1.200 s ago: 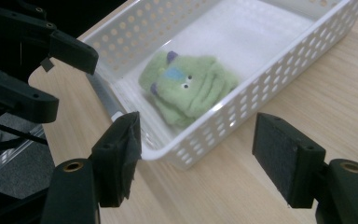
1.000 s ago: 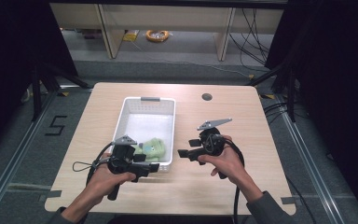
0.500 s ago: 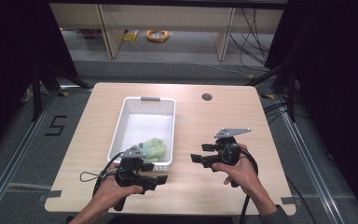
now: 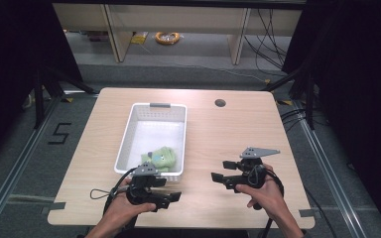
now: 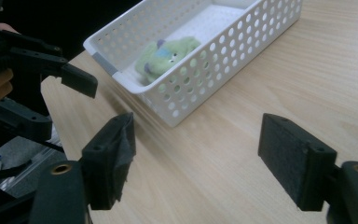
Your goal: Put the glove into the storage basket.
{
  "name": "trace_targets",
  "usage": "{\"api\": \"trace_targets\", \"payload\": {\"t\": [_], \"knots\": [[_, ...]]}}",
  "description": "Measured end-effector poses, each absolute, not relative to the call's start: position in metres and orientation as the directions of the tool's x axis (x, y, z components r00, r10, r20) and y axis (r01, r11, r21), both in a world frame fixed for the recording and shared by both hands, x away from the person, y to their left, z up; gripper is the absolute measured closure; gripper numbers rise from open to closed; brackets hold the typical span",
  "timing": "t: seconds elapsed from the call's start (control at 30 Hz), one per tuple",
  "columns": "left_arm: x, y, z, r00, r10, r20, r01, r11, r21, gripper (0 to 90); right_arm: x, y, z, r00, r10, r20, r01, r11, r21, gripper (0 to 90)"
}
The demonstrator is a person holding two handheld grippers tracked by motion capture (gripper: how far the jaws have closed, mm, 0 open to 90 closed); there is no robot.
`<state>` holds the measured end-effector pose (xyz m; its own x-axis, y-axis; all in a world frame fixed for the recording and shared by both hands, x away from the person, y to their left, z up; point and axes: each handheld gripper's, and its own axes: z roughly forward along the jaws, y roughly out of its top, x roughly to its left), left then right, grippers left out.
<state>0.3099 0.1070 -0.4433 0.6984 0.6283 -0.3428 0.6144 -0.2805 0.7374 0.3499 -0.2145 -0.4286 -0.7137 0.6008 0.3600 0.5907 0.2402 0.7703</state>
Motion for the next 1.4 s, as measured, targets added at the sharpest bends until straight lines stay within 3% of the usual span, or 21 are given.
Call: {"api": "trace_targets", "payload": {"t": [0.03, 0.27, 0.77, 0.87, 1.4], "knots": [[0.309, 0.106, -0.445, 0.697, 0.631, -0.341, 0.614, -0.28, 0.738, 22.8, 0.35, -0.217, -0.43, -0.737, 0.595, 0.322, 0.558, 0.265, 0.787, 22.3], [0.305, 0.104, -0.455, 0.717, 0.606, -0.346, 0.604, -0.29, 0.743, 19.0, 0.342, -0.22, -0.436, -0.746, 0.58, 0.327, 0.546, 0.253, 0.798, 17.6], [0.289, 0.102, -0.474, 0.75, 0.589, -0.301, 0.55, -0.303, 0.778, 17.3, 0.321, -0.234, -0.46, -0.752, 0.579, 0.316, 0.531, 0.247, 0.81, 16.5], [0.286, 0.104, -0.478, 0.756, 0.591, -0.281, 0.537, -0.316, 0.782, 17.1, 0.314, -0.238, -0.465, -0.727, 0.587, 0.358, 0.57, 0.223, 0.791, 16.5], [0.272, 0.112, -0.499, 0.77, 0.607, -0.198, 0.486, -0.355, 0.799, 16.1, 0.291, -0.247, -0.484, -0.736, 0.619, 0.275, 0.544, 0.299, 0.784, 16.3]]}}
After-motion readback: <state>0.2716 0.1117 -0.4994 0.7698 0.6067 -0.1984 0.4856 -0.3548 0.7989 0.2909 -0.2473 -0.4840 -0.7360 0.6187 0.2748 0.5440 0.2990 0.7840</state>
